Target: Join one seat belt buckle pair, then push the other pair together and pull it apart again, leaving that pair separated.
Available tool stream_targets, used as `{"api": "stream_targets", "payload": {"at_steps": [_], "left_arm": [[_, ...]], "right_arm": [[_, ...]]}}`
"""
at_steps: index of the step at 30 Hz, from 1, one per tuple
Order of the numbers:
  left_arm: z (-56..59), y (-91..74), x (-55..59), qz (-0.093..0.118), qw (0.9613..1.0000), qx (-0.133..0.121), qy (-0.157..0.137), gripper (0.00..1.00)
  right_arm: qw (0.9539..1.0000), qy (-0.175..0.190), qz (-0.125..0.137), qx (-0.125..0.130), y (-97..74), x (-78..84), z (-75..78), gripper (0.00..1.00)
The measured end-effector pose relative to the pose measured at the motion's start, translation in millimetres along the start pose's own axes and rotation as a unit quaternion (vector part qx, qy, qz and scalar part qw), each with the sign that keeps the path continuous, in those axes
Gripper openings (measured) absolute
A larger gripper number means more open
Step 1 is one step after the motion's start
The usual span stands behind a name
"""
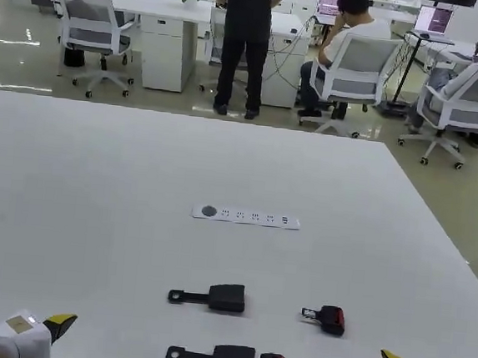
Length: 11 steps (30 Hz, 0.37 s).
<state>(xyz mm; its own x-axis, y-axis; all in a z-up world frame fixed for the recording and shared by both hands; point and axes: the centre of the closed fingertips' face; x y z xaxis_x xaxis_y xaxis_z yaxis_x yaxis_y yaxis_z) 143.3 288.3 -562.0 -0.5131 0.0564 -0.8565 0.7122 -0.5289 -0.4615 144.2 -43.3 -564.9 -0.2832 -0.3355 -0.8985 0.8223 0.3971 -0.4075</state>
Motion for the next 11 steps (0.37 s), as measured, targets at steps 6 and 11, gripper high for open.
{"api": "stream_targets", "payload": {"at_steps": [6,11], "left_arm": [[-0.3,-3.0,2.3,0.001,1.0,0.0,0.003,1.0],[0.4,-4.2,4.3,0.001,1.0,0.001,-0.003,1.0]], "right_arm": [[1.0,0.003,-0.004,0.0,-0.7,2.2,-2.6,1.0],[1.0,0.004,-0.005,-0.003,0.4,2.0,-4.6,1.0]]}}
Point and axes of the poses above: the centre of the closed fingertips' face, and the gripper's own axes: y roughly forward along the fingers, z roughly to its right, x roughly out of its underside, and after that the axes turned 6 degrees about -y, right-handed
